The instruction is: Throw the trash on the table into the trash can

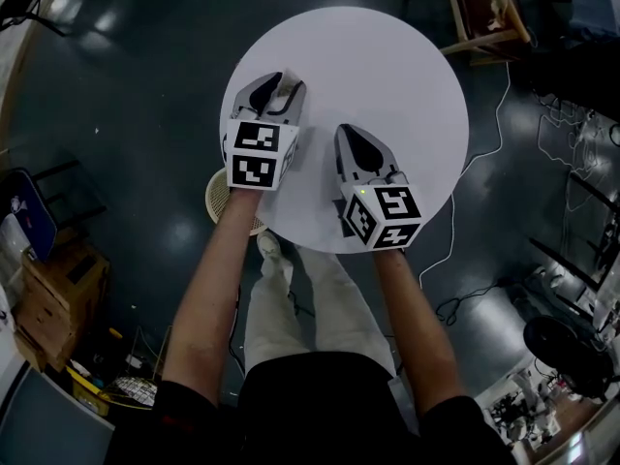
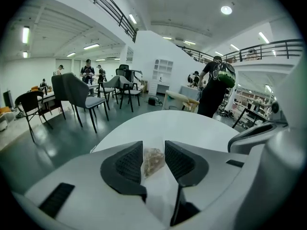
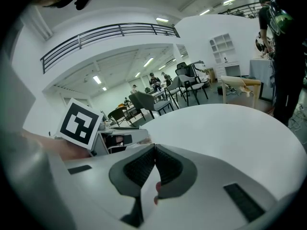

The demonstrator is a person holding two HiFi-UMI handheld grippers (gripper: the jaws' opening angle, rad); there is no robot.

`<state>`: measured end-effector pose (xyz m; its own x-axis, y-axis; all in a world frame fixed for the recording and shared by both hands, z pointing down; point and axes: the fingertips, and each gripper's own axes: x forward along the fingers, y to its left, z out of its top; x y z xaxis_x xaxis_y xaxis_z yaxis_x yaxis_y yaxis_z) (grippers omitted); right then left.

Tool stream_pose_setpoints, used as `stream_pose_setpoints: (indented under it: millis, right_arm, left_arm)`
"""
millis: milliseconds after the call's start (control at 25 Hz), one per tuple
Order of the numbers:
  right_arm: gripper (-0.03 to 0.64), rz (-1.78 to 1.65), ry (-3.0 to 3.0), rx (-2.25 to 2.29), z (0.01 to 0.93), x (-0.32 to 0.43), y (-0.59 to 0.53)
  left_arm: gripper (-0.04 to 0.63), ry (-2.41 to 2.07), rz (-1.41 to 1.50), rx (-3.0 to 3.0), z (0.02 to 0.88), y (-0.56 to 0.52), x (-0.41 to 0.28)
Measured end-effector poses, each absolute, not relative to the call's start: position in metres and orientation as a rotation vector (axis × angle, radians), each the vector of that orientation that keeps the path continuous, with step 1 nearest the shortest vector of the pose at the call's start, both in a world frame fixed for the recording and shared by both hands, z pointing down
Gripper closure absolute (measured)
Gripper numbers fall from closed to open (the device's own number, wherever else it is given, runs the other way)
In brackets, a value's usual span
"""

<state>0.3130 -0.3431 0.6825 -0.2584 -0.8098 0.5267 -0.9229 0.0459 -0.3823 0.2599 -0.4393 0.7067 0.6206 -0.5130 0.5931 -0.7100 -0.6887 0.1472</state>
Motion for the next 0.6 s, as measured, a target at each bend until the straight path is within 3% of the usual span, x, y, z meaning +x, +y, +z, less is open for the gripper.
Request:
stream_pose_setpoints:
  millis: [360, 600]
  right_arm:
    - [0.598, 1.02, -2.141, 1.794, 0.684, 0.309, -0.335]
    - [0.598, 1.01, -2.143, 1.797, 0.68, 0.314, -0.331]
  left_arm:
    - [0.552, -1.016, 0.772, 2.493, 0.706, -0.437, 0.25]
    - [0.577, -1.014, 0.746, 2.492, 0.699, -0.431, 0.253]
